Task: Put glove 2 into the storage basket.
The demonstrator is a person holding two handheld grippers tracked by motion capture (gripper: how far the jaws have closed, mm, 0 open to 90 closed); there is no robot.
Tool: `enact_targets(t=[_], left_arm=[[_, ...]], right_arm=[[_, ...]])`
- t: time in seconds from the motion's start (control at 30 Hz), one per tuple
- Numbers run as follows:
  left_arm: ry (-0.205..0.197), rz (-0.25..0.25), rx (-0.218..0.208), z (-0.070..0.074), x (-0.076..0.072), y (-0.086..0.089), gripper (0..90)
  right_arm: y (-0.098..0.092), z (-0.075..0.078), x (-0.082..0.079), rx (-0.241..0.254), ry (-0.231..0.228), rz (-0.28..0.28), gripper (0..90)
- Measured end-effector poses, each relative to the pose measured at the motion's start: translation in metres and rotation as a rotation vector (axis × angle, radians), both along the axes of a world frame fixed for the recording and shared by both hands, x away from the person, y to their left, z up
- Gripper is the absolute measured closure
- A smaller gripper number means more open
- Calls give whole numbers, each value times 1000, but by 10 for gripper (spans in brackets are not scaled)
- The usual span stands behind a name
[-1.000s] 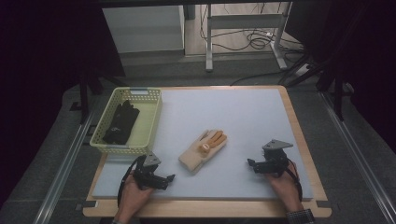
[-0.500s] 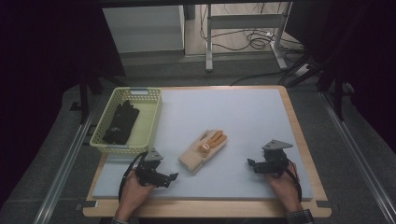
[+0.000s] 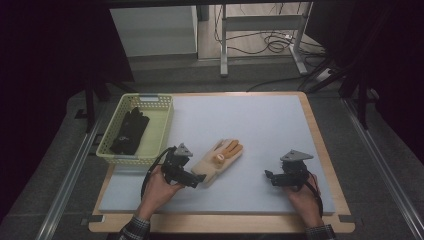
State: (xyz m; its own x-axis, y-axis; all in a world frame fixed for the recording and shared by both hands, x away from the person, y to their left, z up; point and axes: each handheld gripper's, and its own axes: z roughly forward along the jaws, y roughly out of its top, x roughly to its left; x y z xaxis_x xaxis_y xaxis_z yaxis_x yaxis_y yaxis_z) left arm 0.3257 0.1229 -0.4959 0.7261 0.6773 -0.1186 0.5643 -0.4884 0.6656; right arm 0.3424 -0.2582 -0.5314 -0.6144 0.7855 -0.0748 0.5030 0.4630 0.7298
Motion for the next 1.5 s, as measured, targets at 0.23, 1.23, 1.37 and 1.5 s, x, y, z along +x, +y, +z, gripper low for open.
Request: enact_targets(t=[0.23,1.23,1.37,1.5], left_arm=[[4,-33,49,7,16,-28,0],[77,-43,199,-33,54,-73,0],[63,-43,186,-34,53,-71,0],[57,-30,179,-35,51,-71,0]], right_arm=[[0,0,1,6,5,-1,149],[0,0,0,5,5,3,149],[0,0,0,4,4,3,149],[0,0,0,4,4,3,149]])
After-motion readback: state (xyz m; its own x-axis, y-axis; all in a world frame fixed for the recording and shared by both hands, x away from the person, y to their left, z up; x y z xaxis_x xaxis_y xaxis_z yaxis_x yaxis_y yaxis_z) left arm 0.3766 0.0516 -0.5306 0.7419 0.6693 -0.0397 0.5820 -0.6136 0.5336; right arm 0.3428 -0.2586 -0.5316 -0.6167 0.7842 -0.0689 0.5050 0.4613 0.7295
